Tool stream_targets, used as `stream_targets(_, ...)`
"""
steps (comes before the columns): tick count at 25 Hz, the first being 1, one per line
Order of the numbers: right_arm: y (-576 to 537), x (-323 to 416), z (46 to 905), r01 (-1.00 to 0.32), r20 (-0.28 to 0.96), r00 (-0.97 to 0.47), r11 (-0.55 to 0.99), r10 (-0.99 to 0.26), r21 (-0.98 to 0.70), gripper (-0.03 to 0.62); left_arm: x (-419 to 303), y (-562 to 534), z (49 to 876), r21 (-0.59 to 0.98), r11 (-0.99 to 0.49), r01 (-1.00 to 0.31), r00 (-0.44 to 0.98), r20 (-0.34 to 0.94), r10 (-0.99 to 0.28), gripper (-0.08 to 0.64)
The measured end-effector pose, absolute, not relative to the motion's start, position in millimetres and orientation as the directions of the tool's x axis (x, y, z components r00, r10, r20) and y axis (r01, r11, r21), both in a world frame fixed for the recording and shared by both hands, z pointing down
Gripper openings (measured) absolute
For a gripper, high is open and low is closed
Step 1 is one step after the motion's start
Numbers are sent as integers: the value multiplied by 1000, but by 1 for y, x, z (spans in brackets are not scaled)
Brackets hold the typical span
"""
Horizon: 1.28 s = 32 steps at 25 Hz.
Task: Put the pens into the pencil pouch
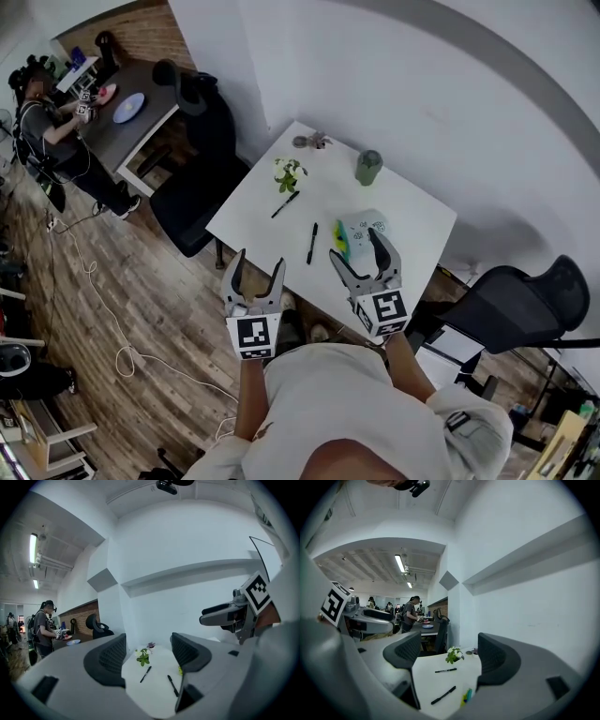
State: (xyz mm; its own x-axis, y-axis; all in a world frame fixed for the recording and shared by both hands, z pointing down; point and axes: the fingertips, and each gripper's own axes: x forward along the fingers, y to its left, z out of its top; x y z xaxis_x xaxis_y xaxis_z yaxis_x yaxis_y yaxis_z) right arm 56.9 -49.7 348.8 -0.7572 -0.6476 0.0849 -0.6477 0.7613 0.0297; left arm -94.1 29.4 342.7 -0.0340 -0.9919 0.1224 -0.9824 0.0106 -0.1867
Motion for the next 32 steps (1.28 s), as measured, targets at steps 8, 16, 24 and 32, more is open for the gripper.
stream_targets(8,-83,48,353,-721,104,-686,692,-720,39,368,-113,-18,352,-168,-85,-982,63,132,-989,305)
stream_targets(16,-117,20,377,-793,179,-589,606,-788,59,367,-141,-75,383,-123,-235,-964,210,183,-960,302)
stream_targets(24,-128,6,427,-846,317,-480,528,-818,81,333,-147,-110,448,-47,-401,-915,371,293,-881,291)
stream_targets(32,-125,12,476,-864,431,-423,498,-797,72,297,-125,-119,502,25,-490,-872,460,388,-799,266)
